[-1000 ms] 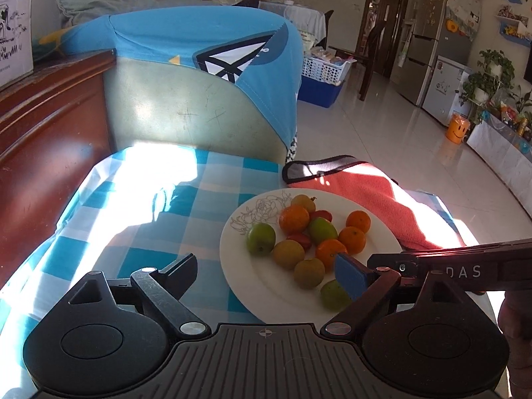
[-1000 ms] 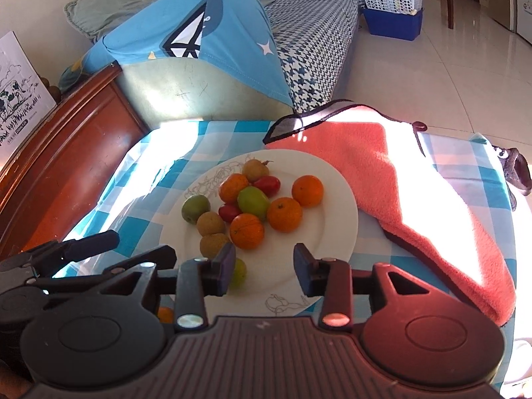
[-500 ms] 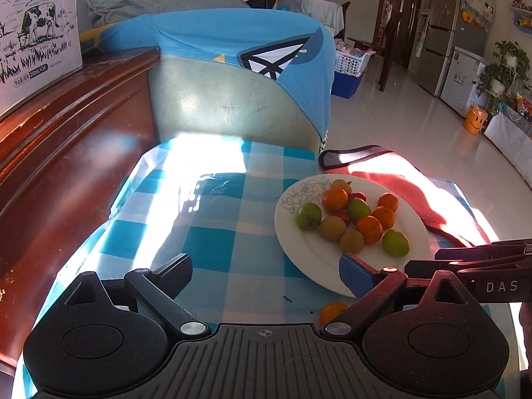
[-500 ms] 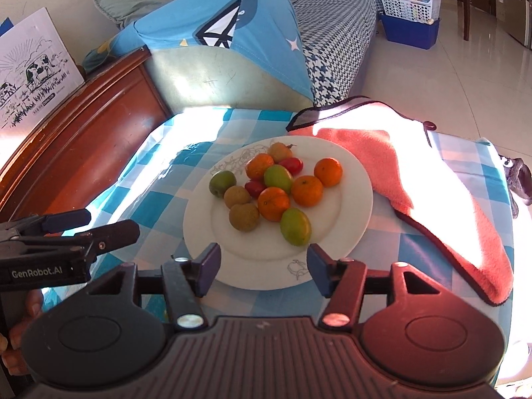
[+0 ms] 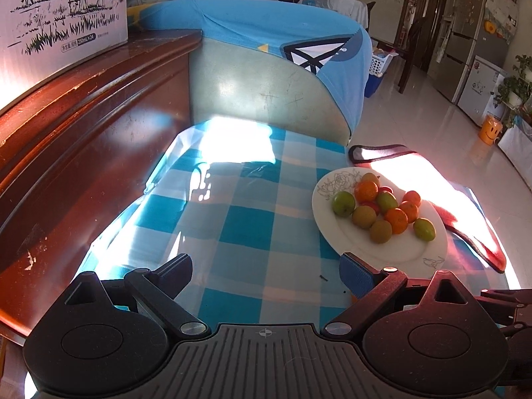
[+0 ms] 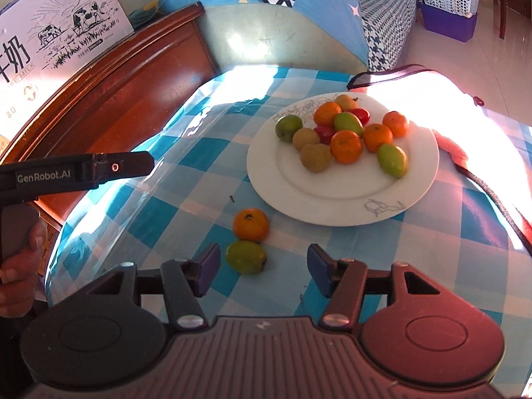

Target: Organize fruits

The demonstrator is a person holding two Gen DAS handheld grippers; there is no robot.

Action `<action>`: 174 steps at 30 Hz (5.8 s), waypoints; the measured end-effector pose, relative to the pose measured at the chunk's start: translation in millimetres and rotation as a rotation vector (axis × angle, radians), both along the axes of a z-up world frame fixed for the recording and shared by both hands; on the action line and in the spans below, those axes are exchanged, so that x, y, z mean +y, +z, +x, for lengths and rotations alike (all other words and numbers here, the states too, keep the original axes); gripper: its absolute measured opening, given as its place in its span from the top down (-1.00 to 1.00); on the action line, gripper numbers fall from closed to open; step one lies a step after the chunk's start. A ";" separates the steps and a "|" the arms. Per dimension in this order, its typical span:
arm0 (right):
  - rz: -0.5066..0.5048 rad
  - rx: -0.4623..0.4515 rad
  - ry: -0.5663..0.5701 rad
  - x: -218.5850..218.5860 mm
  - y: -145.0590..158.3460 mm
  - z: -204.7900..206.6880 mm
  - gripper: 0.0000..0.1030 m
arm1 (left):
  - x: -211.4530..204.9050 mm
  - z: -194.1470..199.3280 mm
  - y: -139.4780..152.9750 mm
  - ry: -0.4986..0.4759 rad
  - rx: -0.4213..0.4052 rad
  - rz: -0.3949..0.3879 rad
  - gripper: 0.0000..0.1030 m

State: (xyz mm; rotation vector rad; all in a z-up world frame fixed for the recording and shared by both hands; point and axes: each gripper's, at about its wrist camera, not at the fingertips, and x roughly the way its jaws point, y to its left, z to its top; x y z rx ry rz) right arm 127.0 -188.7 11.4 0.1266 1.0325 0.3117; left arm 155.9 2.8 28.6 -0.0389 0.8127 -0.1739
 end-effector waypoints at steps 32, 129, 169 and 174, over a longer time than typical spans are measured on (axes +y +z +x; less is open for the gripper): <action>-0.085 0.008 -0.001 4.0 -15.1 -6.6 0.34 | -40.2 4.2 -37.3 -0.118 0.086 0.021 -0.86; 0.049 -0.030 -0.250 -59.4 22.7 60.2 -0.19 | -79.3 41.9 -19.2 -0.047 0.012 0.030 -0.83; -0.269 0.051 -0.256 -22.0 27.9 -39.1 -0.83 | -43.3 -47.5 6.0 0.027 0.082 0.246 -0.88; -0.300 0.061 -0.260 -17.4 24.0 -35.3 -0.84 | -43.6 -37.8 3.5 0.057 0.098 0.235 -0.88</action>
